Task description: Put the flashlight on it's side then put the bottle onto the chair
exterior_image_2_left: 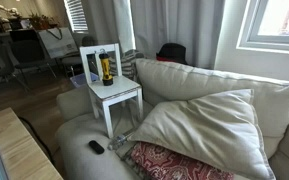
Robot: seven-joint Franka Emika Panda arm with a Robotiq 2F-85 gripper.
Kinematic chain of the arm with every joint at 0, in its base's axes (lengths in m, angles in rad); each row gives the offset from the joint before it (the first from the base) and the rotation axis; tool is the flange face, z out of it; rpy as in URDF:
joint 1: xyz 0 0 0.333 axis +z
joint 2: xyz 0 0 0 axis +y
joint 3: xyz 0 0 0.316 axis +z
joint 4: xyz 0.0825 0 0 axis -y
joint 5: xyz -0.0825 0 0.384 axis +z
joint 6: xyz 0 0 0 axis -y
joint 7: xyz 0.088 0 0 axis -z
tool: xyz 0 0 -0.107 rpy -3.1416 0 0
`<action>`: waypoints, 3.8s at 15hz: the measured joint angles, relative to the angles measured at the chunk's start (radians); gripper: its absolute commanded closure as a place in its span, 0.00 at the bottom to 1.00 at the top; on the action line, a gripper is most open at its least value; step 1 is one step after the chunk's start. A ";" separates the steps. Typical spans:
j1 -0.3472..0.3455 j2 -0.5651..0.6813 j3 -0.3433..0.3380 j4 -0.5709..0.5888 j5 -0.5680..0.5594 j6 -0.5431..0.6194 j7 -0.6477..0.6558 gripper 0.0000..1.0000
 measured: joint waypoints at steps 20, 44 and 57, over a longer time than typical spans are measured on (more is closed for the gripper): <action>0.086 0.169 0.135 0.001 0.024 0.260 0.023 0.00; 0.264 0.748 0.330 0.167 0.021 0.794 0.196 0.00; 0.382 1.015 0.192 0.131 -0.112 1.382 0.215 0.00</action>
